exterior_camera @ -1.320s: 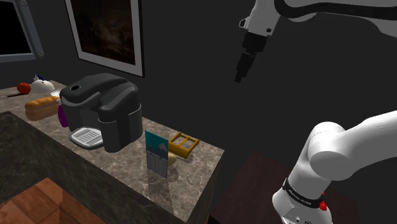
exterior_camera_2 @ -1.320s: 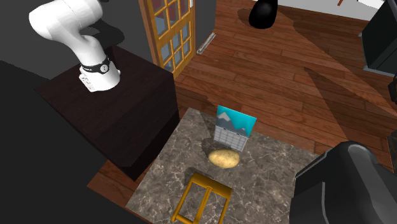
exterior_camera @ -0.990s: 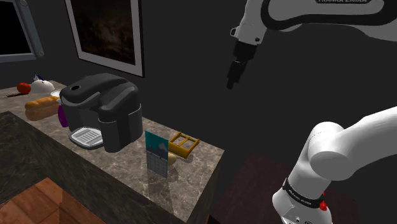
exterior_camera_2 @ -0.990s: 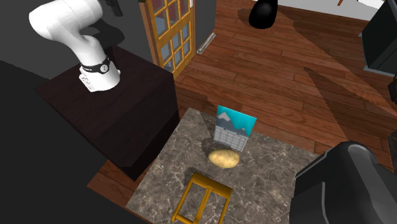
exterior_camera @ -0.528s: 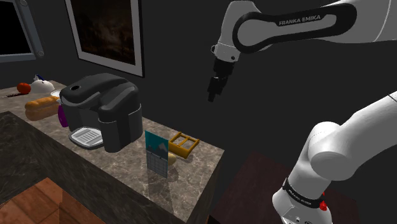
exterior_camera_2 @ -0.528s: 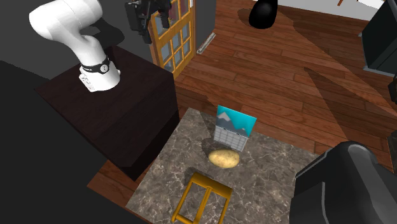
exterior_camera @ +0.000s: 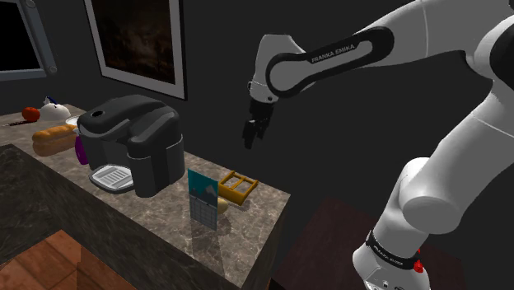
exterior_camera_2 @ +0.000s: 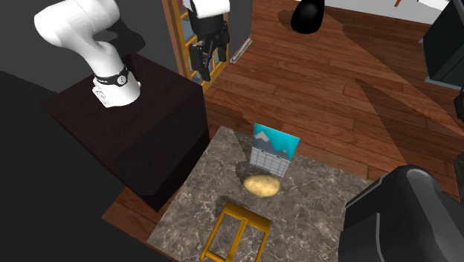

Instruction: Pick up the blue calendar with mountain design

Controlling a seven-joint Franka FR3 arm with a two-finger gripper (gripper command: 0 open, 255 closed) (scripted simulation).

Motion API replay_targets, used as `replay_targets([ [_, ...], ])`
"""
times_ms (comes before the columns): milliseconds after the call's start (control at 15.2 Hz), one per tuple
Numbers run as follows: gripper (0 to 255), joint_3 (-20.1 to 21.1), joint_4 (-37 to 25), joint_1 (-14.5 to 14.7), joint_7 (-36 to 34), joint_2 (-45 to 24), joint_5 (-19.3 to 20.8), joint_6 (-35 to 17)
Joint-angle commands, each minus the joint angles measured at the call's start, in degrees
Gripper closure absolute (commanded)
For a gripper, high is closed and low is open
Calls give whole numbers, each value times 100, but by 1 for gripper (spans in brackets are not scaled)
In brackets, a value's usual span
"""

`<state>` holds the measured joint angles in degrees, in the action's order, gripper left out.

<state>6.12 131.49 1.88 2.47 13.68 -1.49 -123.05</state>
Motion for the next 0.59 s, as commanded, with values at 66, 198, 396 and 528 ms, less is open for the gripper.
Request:
replay_targets([
  [66,0,89,-180,24,-142,-637,66,-422],
  [198,0,133,-356,41,-235,-1061,128,-644],
  [396,0,180,-674,80,-383,-1709,243,-930],
  [528,0,197,-922,116,-483,-2146,329,-1090],
])
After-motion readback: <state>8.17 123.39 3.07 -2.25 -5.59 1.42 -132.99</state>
